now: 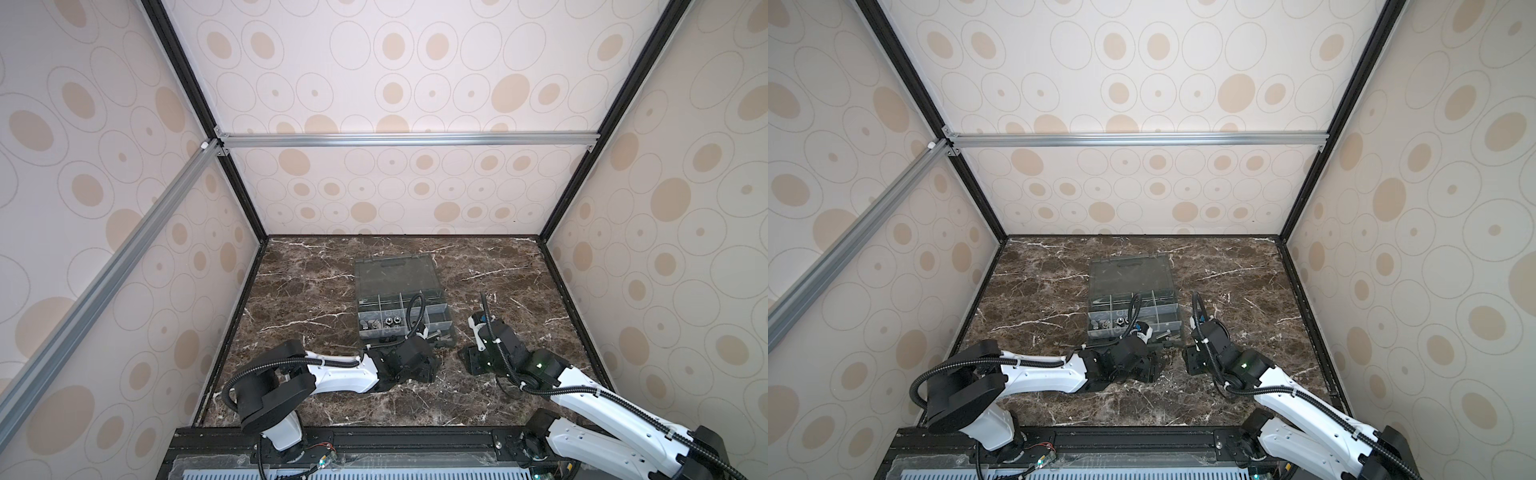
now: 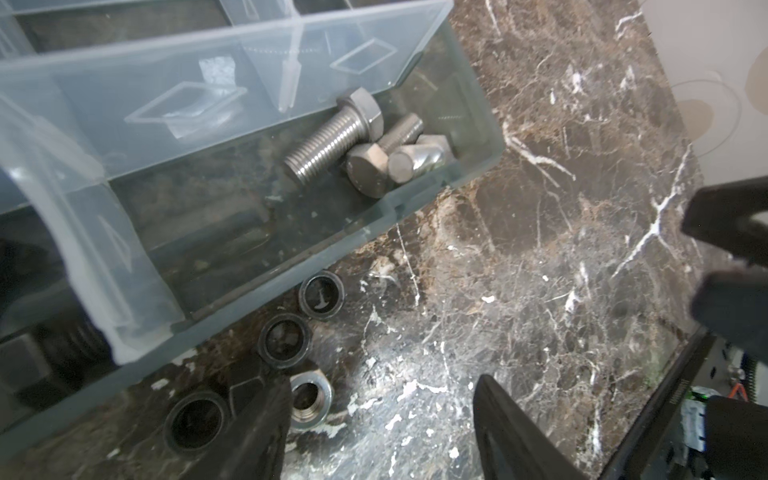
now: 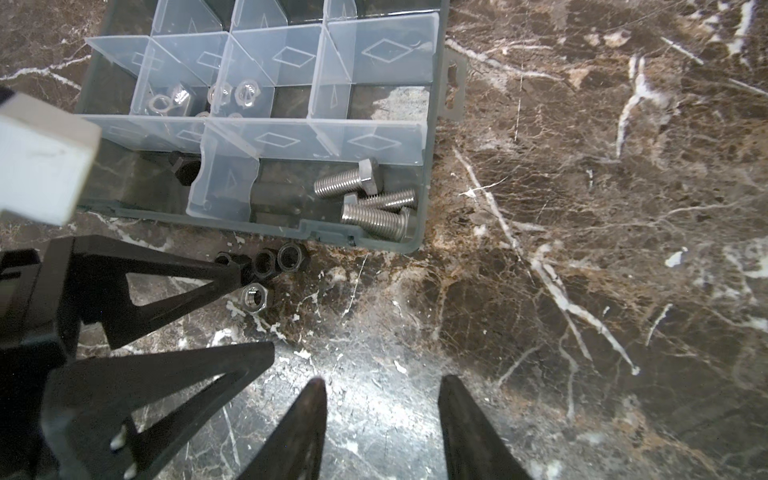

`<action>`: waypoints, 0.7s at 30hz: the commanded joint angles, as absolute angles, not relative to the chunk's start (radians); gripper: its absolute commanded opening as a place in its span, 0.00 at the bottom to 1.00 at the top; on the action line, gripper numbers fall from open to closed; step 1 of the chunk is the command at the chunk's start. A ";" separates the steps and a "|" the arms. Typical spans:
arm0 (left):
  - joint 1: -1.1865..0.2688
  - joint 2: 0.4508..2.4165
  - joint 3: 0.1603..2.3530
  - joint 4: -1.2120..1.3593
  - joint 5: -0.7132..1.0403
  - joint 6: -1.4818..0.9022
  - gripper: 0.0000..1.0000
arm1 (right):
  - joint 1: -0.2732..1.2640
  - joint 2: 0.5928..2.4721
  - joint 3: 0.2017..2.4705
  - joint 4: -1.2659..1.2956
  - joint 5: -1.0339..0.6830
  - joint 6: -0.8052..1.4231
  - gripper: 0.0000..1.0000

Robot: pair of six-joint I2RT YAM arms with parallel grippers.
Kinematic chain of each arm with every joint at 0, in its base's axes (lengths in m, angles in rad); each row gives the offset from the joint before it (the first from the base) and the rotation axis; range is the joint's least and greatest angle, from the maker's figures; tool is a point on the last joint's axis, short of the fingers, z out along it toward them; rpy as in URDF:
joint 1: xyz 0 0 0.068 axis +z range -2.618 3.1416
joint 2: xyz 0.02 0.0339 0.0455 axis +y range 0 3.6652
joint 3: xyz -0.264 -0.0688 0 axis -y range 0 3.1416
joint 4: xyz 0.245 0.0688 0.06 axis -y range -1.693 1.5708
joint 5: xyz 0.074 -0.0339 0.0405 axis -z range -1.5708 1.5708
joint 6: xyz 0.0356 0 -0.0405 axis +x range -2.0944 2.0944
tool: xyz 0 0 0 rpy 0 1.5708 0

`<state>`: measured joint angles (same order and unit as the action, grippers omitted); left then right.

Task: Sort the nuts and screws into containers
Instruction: 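Lower the left gripper onto a silver hex nut beside the box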

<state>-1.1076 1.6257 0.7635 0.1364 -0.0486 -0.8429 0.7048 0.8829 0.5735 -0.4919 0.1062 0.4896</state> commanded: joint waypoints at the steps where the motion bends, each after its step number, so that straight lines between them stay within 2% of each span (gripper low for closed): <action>1: -1.117 1.642 0.797 0.119 -0.062 -0.831 0.69 | 0.701 0.863 0.557 -0.493 0.118 0.512 0.48; 21: -1.118 1.688 0.826 0.036 -0.071 -0.802 0.69 | 0.701 0.875 0.540 -0.487 0.126 0.543 0.48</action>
